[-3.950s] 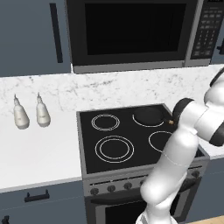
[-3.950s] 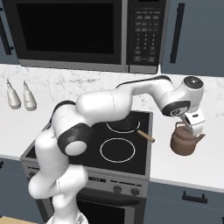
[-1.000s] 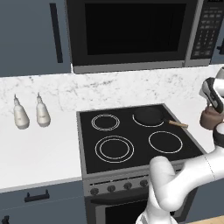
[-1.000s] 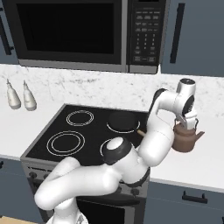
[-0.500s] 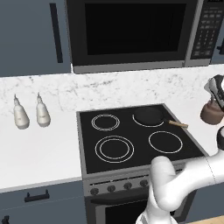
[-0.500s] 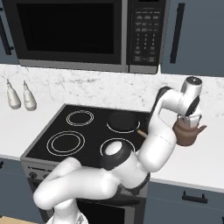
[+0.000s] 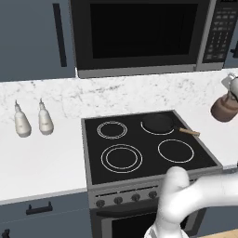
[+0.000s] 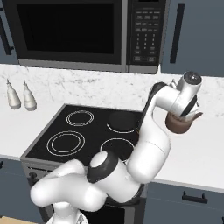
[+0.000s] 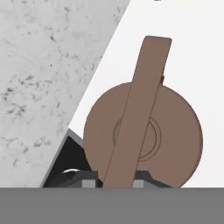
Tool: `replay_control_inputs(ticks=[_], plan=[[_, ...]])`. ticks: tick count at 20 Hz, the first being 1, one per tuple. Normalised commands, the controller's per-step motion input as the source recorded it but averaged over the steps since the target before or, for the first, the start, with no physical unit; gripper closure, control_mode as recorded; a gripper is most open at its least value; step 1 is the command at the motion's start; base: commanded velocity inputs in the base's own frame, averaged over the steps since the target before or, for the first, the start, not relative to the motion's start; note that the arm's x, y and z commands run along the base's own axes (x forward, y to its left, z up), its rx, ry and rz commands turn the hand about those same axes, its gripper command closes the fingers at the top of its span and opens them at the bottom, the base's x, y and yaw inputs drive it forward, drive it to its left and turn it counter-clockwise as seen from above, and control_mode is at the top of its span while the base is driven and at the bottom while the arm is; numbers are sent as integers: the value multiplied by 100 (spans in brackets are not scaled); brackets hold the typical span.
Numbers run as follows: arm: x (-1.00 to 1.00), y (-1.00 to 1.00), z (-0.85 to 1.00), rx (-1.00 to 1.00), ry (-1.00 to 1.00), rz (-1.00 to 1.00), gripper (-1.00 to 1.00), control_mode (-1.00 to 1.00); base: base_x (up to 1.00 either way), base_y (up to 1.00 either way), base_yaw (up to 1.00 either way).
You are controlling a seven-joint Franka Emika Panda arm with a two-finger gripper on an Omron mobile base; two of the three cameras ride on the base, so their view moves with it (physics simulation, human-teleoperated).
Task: Pick the kettle from the counter and place it on a stove burner. Then turn the burner on.
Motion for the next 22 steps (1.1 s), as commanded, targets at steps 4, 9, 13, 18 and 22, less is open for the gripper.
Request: replay_control_inputs(ticks=[4,9,13,18,22], plan=[[-46,78,87,0,-20,0,100,-100,0,0,0],[-48,97,79,0,-14,1,100,-100,0,0,0],[-28,100,44,0,-2,13,100,-100,0,0,0],[-28,100,36,0,0,19,100,-100,0,0,0],[-21,100,36,0,0,18,100,-100,0,0,0]])
